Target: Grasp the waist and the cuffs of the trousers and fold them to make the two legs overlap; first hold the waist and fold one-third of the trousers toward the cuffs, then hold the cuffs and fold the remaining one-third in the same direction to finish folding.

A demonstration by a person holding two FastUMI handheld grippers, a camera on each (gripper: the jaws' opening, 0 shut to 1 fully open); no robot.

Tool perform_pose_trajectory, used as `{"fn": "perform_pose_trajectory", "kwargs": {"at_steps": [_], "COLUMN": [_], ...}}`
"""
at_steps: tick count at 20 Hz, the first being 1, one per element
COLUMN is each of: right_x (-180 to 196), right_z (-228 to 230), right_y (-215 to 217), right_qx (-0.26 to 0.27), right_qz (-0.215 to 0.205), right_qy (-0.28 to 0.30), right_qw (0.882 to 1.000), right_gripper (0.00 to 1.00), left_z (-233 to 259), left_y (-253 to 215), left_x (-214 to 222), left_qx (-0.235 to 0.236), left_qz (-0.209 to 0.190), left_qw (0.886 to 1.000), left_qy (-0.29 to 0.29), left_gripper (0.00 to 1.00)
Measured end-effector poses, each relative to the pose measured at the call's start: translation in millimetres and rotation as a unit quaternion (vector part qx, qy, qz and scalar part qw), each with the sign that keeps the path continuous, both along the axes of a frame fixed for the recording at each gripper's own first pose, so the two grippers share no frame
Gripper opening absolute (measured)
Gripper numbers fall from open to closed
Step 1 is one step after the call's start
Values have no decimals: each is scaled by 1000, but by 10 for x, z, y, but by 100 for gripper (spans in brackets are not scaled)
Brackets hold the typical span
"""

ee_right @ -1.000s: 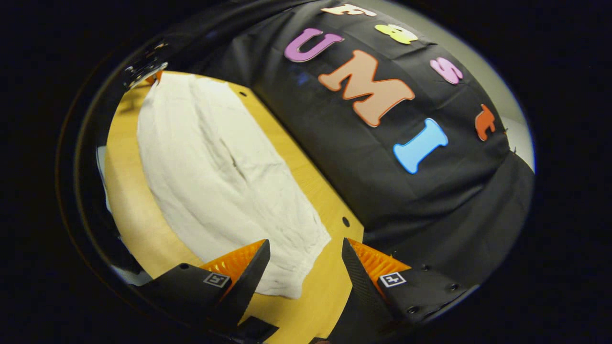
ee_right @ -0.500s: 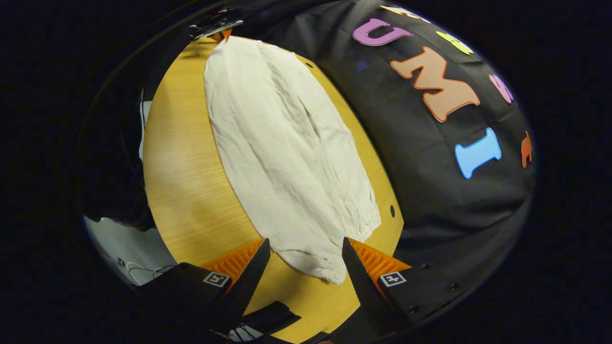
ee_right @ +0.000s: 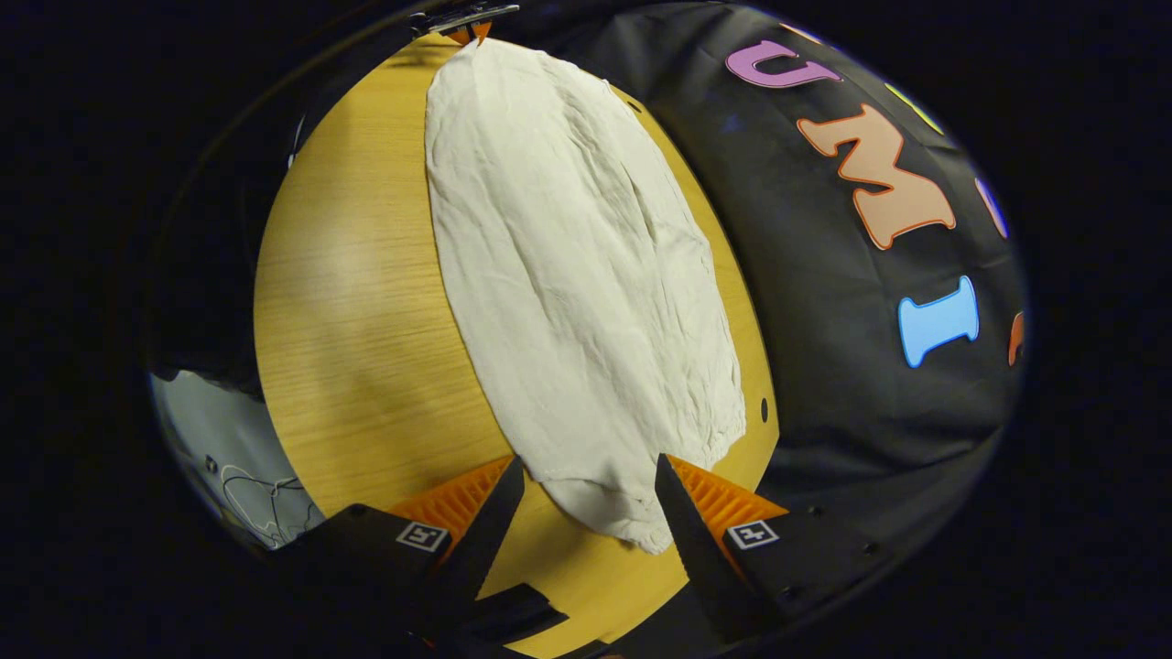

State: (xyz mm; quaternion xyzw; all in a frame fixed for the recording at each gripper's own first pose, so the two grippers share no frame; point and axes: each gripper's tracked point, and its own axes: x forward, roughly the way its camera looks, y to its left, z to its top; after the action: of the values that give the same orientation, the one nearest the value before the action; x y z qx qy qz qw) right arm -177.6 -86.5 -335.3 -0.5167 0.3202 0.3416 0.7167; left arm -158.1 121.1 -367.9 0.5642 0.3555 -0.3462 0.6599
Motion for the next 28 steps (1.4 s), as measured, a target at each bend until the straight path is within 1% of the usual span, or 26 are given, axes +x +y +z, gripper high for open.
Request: {"fn": "perform_pose_trajectory", "kwargs": {"at_steps": [3,5,6,7,9,11,12,14,16,19,21,22,25,26,27,28], "right_x": [106,152,172,141,117,80,74,80,87,138,189,223,350,412,469,526], "right_z": [-53,-97,-104,-154,-215,-267,-264,-263,-252,-184,-56,9,217,277,340,398], "right_y": [10,29,34,46,59,62,54,46,39,18,14,-4,0,0,7,1], "right_qx": [-12,-18,-21,-21,-25,-34,-39,-38,-29,-26,-17,-13,6,12,18,24], "right_qz": [-4,-4,-3,-5,-7,-1,0,-7,-25,-29,-38,-45,-67,-72,-75,-78], "right_qy": [-13,-21,-25,-14,-6,-4,-9,-11,1,-2,-17,-25,-49,-57,-66,-74], "right_qw": [1000,1000,999,1000,1000,999,999,999,999,999,999,999,997,996,995,994], "right_gripper": [92,85,79,79,55,34,22,15,14,5,11,8,8,11,8,8], "left_z": [6,7,5,-1,2,1,-1,-6,-7,53,161,209,366,423,495,551], "left_y": [2,4,6,12,7,6,7,10,10,28,41,43,40,32,26,13], "left_x": [-4,-8,-12,-7,-7,-3,-7,-1,-7,18,104,132,297,356,438,515], "left_qx": [0,1,1,0,1,2,1,0,-5,-11,-14,-13,-11,-11,-11,-11], "left_qz": [0,2,3,5,6,7,8,12,17,29,38,43,56,62,69,76], "left_qw": [1000,1000,1000,1000,1000,1000,1000,1000,1000,999,999,999,997,997,996,995], "left_qy": [0,-1,-1,-1,-1,-1,-1,-1,2,-8,-18,-22,-44,-51,-58,-64], "left_gripper": [0,0,0,0,0,0,0,0,0,0,0,0,0,0,0,0]}}
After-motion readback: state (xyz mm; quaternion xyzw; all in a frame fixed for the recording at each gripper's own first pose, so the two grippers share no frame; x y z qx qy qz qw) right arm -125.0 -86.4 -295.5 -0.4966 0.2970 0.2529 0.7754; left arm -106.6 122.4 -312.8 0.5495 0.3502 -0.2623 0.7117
